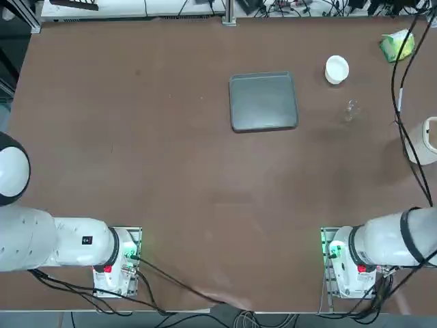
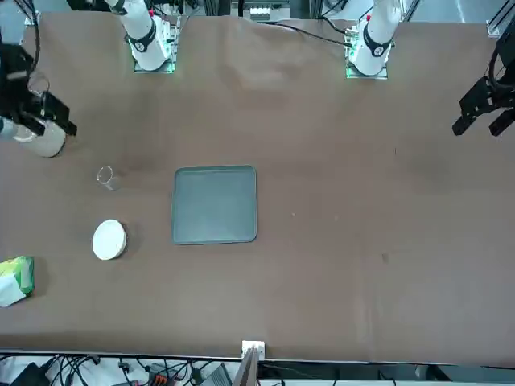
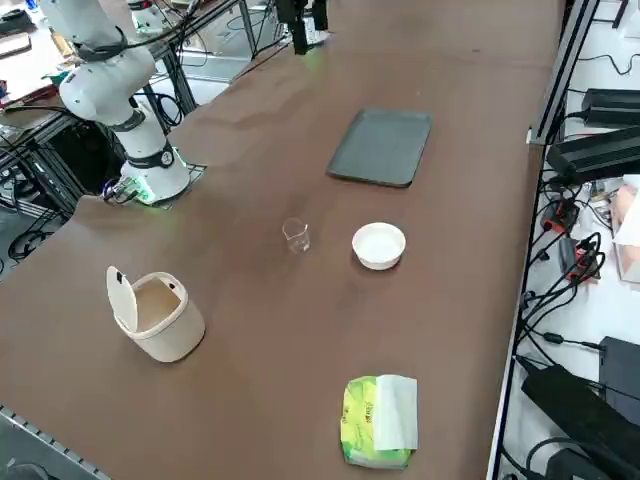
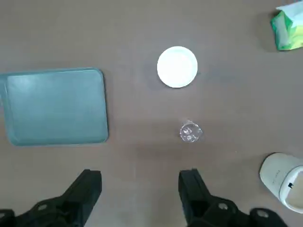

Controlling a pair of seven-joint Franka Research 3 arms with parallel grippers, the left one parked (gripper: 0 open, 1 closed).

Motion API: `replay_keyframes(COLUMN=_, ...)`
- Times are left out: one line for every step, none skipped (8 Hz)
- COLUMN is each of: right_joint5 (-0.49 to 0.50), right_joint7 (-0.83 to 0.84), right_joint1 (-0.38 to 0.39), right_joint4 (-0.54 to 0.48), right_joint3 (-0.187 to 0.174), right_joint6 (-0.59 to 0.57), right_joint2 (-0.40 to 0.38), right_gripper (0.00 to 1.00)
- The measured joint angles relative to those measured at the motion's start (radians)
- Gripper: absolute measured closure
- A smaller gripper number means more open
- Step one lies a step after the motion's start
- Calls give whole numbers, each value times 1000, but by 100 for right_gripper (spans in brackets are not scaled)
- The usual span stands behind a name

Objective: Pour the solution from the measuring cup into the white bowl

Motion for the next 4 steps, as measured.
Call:
replay_keyframes(right_joint5=0, right_joint7=-9, right_joint1=19, right_joint4=-38, right_joint3=-31, right_joint6=3, right_joint2=-39, right_gripper=0)
replay_keyframes(right_joint5=0, right_joint7=-29, right_joint1=36, right_joint4=-74, right_joint3=-57, right_joint6=5, right_joint2=-71, right_gripper=0)
replay_keyframes(right_joint5=0, right_joint7=-52, right_joint1=46, right_joint4=-98, right_joint3=-69, right_joint6=4, right_joint2=-93, right_gripper=0)
replay_keyframes(right_joint5=0, right_joint7=-58, right_joint1=57, right_joint4=-108, right_joint3=-73, right_joint6=4, right_joint2=-103, right_gripper=0)
